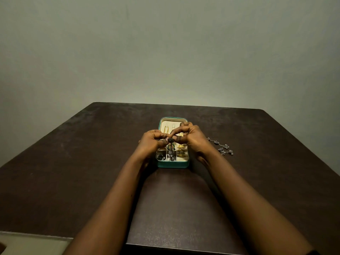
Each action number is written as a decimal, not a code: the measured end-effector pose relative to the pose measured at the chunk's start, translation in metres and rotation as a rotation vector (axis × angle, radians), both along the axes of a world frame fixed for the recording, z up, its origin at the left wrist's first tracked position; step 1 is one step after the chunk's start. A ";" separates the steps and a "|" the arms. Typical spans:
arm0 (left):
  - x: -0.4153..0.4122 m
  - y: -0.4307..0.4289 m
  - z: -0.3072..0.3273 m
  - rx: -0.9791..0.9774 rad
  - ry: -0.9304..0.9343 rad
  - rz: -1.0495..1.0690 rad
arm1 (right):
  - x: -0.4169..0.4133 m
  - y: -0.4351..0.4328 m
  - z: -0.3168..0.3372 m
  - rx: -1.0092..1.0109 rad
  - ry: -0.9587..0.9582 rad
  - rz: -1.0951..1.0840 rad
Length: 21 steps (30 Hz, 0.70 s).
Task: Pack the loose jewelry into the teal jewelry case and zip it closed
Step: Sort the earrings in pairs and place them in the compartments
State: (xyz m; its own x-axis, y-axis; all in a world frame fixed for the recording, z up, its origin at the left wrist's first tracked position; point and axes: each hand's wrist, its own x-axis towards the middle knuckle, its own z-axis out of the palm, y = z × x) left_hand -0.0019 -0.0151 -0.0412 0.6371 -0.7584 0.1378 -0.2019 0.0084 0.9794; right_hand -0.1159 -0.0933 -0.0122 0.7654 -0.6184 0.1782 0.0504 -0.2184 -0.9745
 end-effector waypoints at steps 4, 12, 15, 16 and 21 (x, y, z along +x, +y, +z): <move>0.004 -0.001 -0.003 0.057 -0.093 -0.007 | 0.002 -0.004 -0.003 -0.068 0.068 -0.007; 0.011 0.000 -0.010 0.209 -0.152 0.034 | 0.003 -0.008 -0.006 -0.249 0.216 -0.040; 0.019 0.000 -0.015 0.300 -0.207 0.075 | 0.002 -0.008 -0.006 -0.352 0.300 -0.037; 0.020 0.001 -0.014 0.303 -0.203 0.074 | 0.002 -0.008 -0.006 -0.377 0.324 -0.038; 0.019 0.001 -0.013 0.350 -0.181 0.072 | 0.001 -0.013 -0.009 -0.432 0.393 -0.067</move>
State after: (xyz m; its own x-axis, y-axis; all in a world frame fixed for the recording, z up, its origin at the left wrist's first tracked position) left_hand 0.0171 -0.0143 -0.0544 0.6797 -0.7335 -0.0062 -0.3592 -0.3403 0.8690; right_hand -0.1145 -0.1064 -0.0207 0.7866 -0.6023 0.1362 -0.3241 -0.5904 -0.7391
